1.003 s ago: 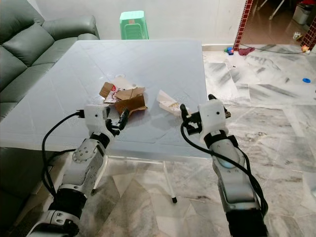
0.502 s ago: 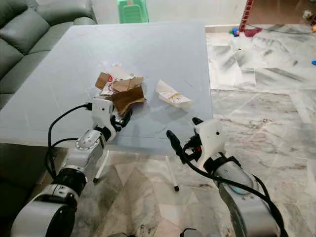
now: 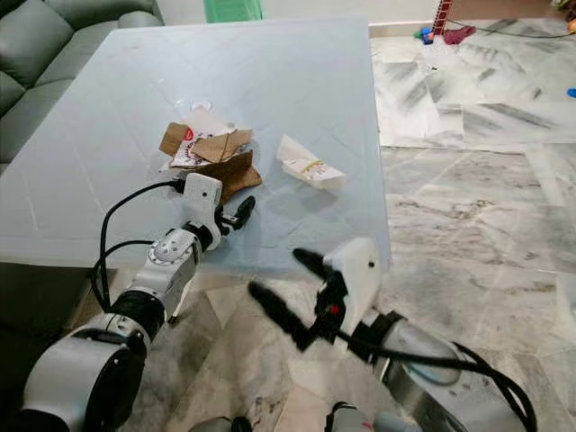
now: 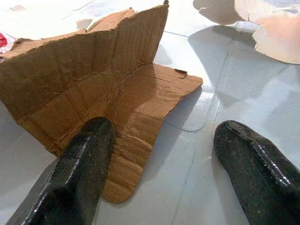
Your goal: Picking trash to rubbish bin
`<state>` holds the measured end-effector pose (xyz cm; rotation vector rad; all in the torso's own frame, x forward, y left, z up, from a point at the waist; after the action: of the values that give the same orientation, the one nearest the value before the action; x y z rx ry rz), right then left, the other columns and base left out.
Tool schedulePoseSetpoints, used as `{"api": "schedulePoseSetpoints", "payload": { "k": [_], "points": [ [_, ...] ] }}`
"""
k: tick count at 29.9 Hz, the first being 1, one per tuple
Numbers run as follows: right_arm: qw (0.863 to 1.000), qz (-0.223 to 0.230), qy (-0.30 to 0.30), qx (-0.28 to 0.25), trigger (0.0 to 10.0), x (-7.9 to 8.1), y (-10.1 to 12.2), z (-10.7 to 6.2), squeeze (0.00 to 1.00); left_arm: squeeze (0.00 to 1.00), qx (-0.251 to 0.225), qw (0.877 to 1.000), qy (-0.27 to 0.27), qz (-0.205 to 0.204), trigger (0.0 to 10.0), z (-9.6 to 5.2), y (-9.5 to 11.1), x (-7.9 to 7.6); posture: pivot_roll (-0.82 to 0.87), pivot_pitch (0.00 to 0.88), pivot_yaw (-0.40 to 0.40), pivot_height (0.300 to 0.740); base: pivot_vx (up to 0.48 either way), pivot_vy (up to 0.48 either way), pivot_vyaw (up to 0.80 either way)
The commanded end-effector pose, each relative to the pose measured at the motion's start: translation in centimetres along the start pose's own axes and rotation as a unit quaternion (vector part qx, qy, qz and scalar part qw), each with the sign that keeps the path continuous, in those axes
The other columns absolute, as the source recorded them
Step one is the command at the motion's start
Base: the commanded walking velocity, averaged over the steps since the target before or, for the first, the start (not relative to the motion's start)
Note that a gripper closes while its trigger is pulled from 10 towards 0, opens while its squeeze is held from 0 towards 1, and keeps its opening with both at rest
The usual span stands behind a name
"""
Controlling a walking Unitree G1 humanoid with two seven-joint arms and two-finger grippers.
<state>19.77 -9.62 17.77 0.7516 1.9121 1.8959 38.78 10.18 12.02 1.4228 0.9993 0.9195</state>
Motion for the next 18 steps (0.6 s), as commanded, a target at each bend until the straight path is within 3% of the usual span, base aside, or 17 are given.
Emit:
{"api": "schedulePoseSetpoints", "payload": {
  "k": [1, 5, 6, 18],
  "points": [
    [1.000, 0.005, 0.023, -0.001, 10.0, 0.79, 0.39, -0.23, 0.00, 0.00, 0.015, 1.000, 0.012, 0.012, 10.0, -0.18, -0.49, 0.56, -0.24, 0.229, 0.091, 0.740, 0.000, 0.000, 0.00],
    [0.999, 0.007, 0.029, 0.010, 10.0, 0.96, 0.28, -0.31, 0.00, 0.00, 0.017, 1.000, 0.014, 0.013, 10.0, -0.19, -0.50, 0.75, -0.24, 0.229, 0.091, 0.740, 0.000, 0.000, 0.00],
    [1.000, 0.002, 0.025, 0.015, 10.0, 0.81, 0.22, -0.25, 0.00, 0.00, 0.017, 1.000, 0.008, 0.008, 0.0, -0.25, -0.58, 0.74, -0.24, 0.228, 0.088, 0.740, 0.000, 0.000, 0.00],
    [0.999, -0.005, 0.021, 0.024, 10.0, 0.43, 0.41, 0.16, 0.00, 0.00, 0.016, 1.000, 0.022, 0.012, 0.0, -0.41, -0.61, 1.37, -0.23, 0.224, 0.086, 0.740, 0.000, 0.000, 0.00]
  ]
}}
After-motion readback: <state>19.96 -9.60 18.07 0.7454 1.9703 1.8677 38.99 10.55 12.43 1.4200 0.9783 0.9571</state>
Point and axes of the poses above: a point about 5 cm out from each wrist's last joint towards the gripper, its own z axis pointing out of the wrist towards the gripper, its own y axis along the axis of the wrist's last joint, x = y × z, the point moved 1 cm from there along z, pointing out of the wrist towards the gripper, and after that the axes turned 6 degrees about -z, right-handed, at the moved point
